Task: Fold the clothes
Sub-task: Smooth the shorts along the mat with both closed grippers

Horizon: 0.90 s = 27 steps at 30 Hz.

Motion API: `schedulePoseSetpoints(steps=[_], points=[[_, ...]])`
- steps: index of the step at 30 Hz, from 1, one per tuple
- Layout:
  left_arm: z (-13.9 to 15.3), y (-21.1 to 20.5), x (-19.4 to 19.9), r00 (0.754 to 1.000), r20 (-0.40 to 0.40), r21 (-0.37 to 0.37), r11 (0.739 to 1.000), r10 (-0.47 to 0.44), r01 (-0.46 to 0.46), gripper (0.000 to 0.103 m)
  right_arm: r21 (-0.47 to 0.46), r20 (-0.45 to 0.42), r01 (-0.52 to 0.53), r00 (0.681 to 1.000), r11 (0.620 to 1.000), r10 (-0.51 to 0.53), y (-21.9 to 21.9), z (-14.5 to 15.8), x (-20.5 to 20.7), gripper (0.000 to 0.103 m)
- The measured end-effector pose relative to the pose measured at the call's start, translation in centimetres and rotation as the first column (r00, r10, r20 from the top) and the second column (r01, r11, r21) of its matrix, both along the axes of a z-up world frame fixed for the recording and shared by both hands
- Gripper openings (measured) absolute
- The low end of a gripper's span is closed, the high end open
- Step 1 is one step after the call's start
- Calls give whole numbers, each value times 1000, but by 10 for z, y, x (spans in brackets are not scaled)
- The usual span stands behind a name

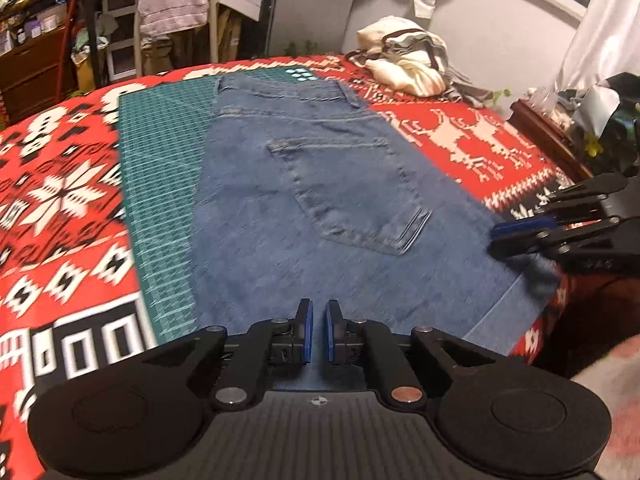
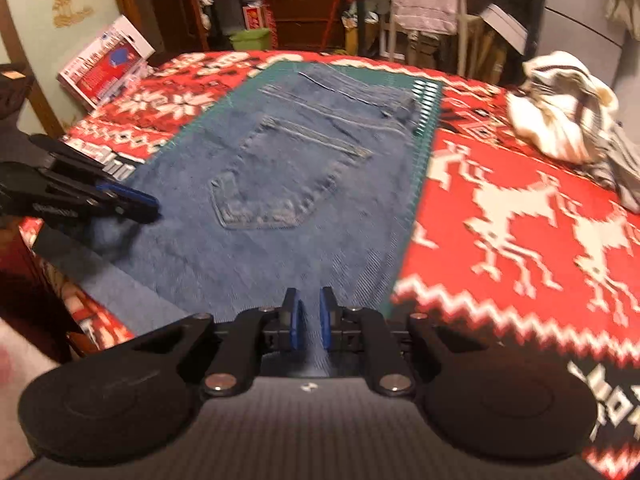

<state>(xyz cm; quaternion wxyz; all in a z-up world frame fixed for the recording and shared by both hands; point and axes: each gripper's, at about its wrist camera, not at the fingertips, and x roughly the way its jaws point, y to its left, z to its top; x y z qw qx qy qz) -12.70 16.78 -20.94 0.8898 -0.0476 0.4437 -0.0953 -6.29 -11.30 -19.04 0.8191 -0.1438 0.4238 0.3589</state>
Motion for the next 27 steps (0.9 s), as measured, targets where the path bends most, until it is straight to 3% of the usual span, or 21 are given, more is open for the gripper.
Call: schedulePoseSetpoints(steps=[3,6,10,14,21,27], points=[[7,1,-3,1000,24,-42,999,13,-12,7,37,14,1,1000,999,-1,-1,10,-2,12],[11,-7,4,998,57,-107,994,-32,37,7,49,43,-67,997,997,64,20,16,-2,13],[3,-35,22,994,47,-72,992,-103,107,7,26,49,-174,984,984,173,58,6,-8,13],[-6,-50,26,989,49,-51,988,-140,143,7,1,42,-199,979,980,198,68,-4,-13,13],[-7,-22,7,998,17,-75,995,-60,61,8,48,-43,-54,997,997,56,20,-3,-4,12],[-3,-2,-11,1000,-3,-42,999,9,-9,7,32,-44,65,997,997,-64,-18,1,-6,9]])
